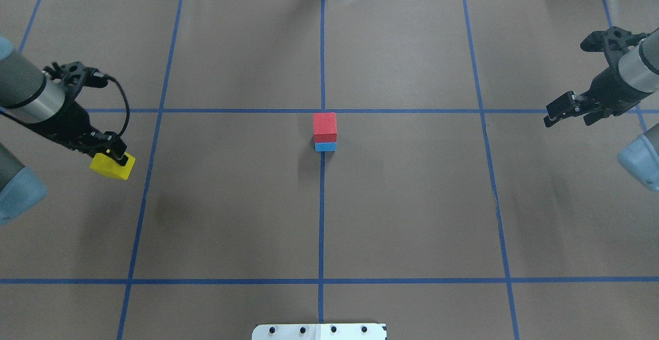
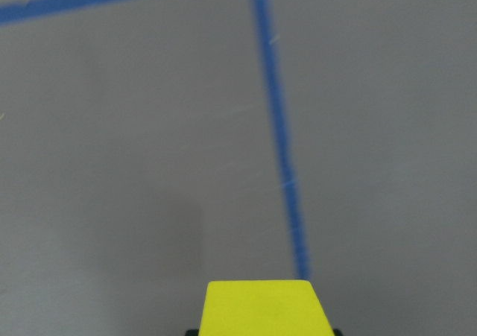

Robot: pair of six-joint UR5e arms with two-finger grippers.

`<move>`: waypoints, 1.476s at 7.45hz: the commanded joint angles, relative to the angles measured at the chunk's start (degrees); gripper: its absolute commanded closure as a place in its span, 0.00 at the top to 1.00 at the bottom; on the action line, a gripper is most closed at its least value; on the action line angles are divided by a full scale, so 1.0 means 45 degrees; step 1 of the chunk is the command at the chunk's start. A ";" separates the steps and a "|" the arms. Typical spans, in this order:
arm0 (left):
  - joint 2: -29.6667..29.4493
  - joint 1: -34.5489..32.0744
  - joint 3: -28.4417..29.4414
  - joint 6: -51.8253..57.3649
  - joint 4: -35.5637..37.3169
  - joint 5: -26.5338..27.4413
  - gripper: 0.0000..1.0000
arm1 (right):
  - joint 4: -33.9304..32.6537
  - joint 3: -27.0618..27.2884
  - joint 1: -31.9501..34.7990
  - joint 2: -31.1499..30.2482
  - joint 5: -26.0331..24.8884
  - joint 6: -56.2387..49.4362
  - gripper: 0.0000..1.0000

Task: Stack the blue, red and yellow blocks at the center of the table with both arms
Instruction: 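Carry the yellow cube with the left gripper above the stack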

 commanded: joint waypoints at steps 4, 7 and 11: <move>-0.9237 0.1789 0.5472 -0.4497 0.2012 0.1803 0.00 | 0.0019 0.0086 0.0091 -0.0123 -0.0014 -0.0033 0.99; -0.9838 0.2784 0.6577 -0.4542 0.1720 0.3580 0.00 | 0.0000 0.0067 0.0111 -0.0142 -0.0033 0.0026 0.99; -0.9838 0.2924 0.7282 -0.4988 0.0939 0.3602 0.00 | 0.0019 0.0086 0.0091 -0.0142 -0.0034 0.0085 0.99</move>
